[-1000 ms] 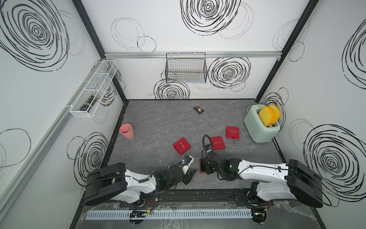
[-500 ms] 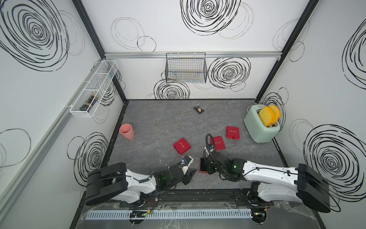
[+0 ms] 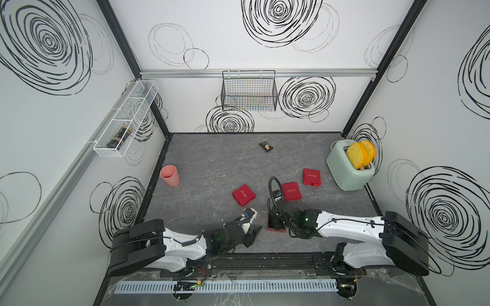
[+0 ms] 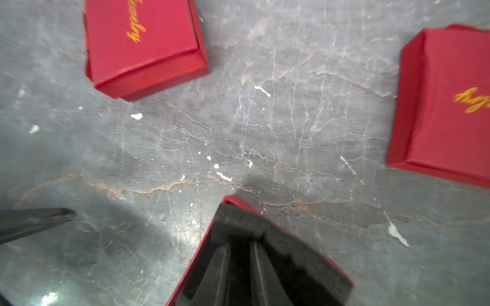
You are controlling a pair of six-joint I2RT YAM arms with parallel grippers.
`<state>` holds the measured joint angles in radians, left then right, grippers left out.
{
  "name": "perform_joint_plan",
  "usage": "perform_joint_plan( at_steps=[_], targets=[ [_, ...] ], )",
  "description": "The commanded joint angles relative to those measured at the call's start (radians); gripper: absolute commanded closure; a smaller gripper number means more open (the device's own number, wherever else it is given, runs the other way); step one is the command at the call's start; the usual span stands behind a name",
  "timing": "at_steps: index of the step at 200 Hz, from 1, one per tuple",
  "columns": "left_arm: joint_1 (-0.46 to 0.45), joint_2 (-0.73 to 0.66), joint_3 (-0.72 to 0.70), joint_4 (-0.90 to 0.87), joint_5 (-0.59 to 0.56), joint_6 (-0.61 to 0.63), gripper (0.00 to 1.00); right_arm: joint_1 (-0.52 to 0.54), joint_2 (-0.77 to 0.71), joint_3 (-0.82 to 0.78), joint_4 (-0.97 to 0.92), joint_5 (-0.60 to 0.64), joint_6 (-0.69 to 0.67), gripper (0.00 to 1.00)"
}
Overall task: Take the necklace out of the lift-off lid jewelry box
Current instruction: Place the inner lining in the jewelry box.
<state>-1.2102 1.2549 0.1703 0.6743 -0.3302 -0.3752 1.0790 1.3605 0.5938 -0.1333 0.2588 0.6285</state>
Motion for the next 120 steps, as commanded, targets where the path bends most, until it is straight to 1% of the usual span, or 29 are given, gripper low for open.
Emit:
perform_joint_plan(
  at_steps=[1,44,86,103,120],
  targets=[
    [-0.005,-0.020,-0.010,0.000,-0.030,-0.013,0.39,-0.002,0.042,0.025,-0.017,0.016,0.024,0.80],
    [-0.007,-0.028,-0.018,-0.002,-0.041,-0.015,0.39,-0.002,0.037,-0.017,0.003,-0.041,0.036,0.80],
    [-0.007,-0.031,-0.019,-0.002,-0.050,-0.016,0.39,0.001,-0.035,-0.034,-0.001,-0.171,-0.036,0.79],
    [-0.008,-0.030,-0.020,0.000,-0.057,-0.020,0.39,0.001,-0.078,-0.024,-0.037,-0.174,-0.056,0.78],
    [-0.007,-0.030,-0.016,-0.007,-0.073,-0.029,0.39,-0.002,-0.131,-0.010,-0.080,-0.156,-0.072,0.74]
  ],
)
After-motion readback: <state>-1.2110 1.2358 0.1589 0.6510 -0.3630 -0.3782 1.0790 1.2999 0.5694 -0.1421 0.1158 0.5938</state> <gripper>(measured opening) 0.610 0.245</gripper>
